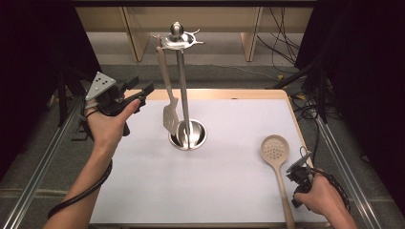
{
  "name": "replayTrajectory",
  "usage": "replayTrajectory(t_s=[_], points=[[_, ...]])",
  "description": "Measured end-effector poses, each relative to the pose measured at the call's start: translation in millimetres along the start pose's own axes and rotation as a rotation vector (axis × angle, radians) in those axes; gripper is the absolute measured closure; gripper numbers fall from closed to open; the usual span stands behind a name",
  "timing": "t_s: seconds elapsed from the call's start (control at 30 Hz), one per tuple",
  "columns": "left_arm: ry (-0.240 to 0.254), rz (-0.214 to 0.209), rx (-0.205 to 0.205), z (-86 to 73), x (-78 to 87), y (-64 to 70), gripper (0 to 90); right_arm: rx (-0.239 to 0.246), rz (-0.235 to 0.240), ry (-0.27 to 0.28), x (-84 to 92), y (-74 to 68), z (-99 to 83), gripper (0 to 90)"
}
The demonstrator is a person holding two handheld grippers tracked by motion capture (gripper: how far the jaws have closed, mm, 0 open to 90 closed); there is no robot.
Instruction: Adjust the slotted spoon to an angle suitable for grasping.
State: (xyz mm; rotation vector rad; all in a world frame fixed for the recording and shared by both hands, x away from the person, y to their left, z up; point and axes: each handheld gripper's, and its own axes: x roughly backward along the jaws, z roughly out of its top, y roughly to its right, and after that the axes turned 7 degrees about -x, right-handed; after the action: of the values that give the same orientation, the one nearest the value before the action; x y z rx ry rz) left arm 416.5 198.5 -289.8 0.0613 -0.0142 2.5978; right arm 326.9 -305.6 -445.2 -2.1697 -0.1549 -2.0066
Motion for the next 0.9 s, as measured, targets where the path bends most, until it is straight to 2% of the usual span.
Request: replayTrajectory(t_s=[0.07, 0.1, 0.13, 0.17, 0.27, 0.3, 0.33, 0.43, 0.47, 0.5, 0.53, 0.6, 0.7, 0.73, 0.8, 0.87, 0.9], points=[[0.0, -0.002, -0.002, 0.2, -0.4, 0.3, 40.5, 0.008, 0.003, -0.024, -4.3, -1.9, -1.9, 90.0], [0.004, -0.008, -0.001, 1.0, -1.2, 1.1, 40.5, 0.04, -0.002, -0.018, -7.7, -1.7, -3.2, 90.0], [0.005, -0.01, -0.003, 1.7, -1.4, 1.3, 40.5, 0.009, -0.008, -0.029, -5.6, -5.5, -3.1, 90.0], [0.007, -0.009, -0.003, 2.0, -1.7, 1.6, 40.5, 0.05, 0.005, -0.013, -5.8, -5.7, -3.0, 90.0], [0.012, -0.013, -0.002, 2.7, -2.1, 2.2, 40.5, 0.027, 0.011, -0.04, -5.8, -11.2, -2.0, 90.0], [0.012, -0.013, -0.003, 3.2, -2.1, 2.6, 40.5, 0.016, -0.002, -0.051, -5.6, -15.0, 0.0, 90.0], [0.012, -0.013, -0.004, 3.3, -2.1, 2.7, 40.5, 0.013, 0.014, -0.057, -5.0, -16.7, 0.6, 90.0], [0.011, -0.013, -0.004, 3.4, -2.0, 2.8, 40.5, 0.082, 0.033, -0.016, -7.5, -20.3, 5.2, 90.0], [0.011, -0.013, -0.004, 3.4, -2.0, 2.8, 40.5, 0.082, 0.033, -0.016, -7.5, -20.3, 5.2, 90.0], [0.011, -0.013, -0.003, 3.3, -1.7, 2.7, 40.5, 0.032, 0.055, -0.054, -5.2, -26.7, 6.4, 90.0], [0.012, -0.012, -0.002, 3.4, -1.5, 2.7, 40.5, 0.043, 0.101, -0.061, -5.7, -34.9, 10.1, 90.0], [0.016, -0.01, 0.0, 3.9, -0.6, 1.8, 40.5, 0.062, 0.113, -0.056, -5.6, -40.5, 13.7, 90.0], [0.017, -0.008, 0.001, 4.1, -0.3, 0.8, 40.5, 0.106, 0.134, -0.031, -6.6, -54.1, 20.5, 90.0], [0.017, -0.007, 0.0, 4.0, -0.1, 0.7, 40.5, 0.136, 0.122, -0.007, -7.1, -56.3, 23.0, 90.0], [0.016, -0.007, 0.0, 3.9, 0.0, 0.7, 40.5, 0.169, 0.136, 0.025, -8.5, -64.9, 28.5, 90.0], [0.018, -0.007, 0.001, 3.9, 0.3, 0.5, 40.5, 0.157, 0.148, 0.026, -7.6, -74.9, 33.4, 90.0], [0.019, -0.006, 0.004, 4.0, 0.5, 0.2, 40.5, 0.216, 0.135, 0.074, -9.9, -75.5, 37.3, 90.0]])
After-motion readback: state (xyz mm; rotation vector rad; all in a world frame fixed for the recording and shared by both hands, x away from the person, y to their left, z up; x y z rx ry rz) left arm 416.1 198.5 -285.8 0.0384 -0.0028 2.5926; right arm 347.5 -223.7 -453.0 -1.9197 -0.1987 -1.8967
